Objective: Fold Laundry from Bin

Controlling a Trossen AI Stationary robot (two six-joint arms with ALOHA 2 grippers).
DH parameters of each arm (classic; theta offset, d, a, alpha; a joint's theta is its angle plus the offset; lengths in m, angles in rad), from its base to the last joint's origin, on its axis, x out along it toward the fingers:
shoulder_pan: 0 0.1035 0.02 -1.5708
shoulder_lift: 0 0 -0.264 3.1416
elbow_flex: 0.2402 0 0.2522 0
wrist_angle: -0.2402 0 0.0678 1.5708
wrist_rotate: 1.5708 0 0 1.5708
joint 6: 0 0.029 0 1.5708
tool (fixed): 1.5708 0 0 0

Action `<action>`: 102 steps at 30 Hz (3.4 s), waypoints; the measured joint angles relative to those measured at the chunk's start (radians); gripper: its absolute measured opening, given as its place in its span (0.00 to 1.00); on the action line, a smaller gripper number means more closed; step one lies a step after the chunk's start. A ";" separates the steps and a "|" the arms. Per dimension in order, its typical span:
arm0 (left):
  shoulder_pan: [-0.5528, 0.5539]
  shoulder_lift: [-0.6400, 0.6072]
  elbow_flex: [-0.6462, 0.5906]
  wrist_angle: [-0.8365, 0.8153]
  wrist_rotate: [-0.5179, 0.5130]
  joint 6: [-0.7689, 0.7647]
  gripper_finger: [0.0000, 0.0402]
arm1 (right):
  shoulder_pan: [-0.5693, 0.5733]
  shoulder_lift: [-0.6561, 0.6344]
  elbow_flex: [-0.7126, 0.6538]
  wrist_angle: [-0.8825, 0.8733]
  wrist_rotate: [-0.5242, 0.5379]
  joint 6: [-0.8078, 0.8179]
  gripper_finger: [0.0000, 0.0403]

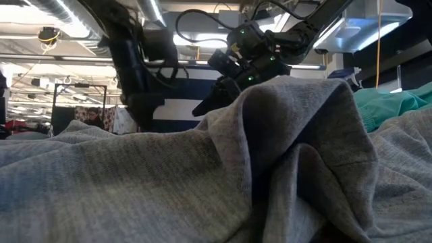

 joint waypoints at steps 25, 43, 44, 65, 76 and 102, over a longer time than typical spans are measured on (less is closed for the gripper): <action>0.029 0.110 0.023 -0.021 -0.085 0.026 0.43 | 0.000 -0.112 0.000 -0.069 0.001 0.026 0.35; 0.058 0.109 0.071 -0.105 0.044 0.040 0.33 | 0.000 -0.112 0.000 -0.072 0.001 0.046 0.35; 0.053 0.109 0.071 -0.105 0.044 0.040 0.33 | 0.000 -0.112 0.000 -0.072 0.001 0.046 0.35; 0.041 0.109 0.071 -0.091 0.014 0.050 0.32 | 0.000 -0.111 0.000 -0.071 0.001 0.049 0.35; 0.059 0.109 0.071 -0.087 -0.014 0.072 0.38 | 0.000 -0.111 0.000 -0.071 0.001 0.049 0.35; 0.076 0.188 0.070 -0.049 -0.024 0.092 0.38 | 0.000 -0.111 0.000 -0.071 0.001 0.069 0.35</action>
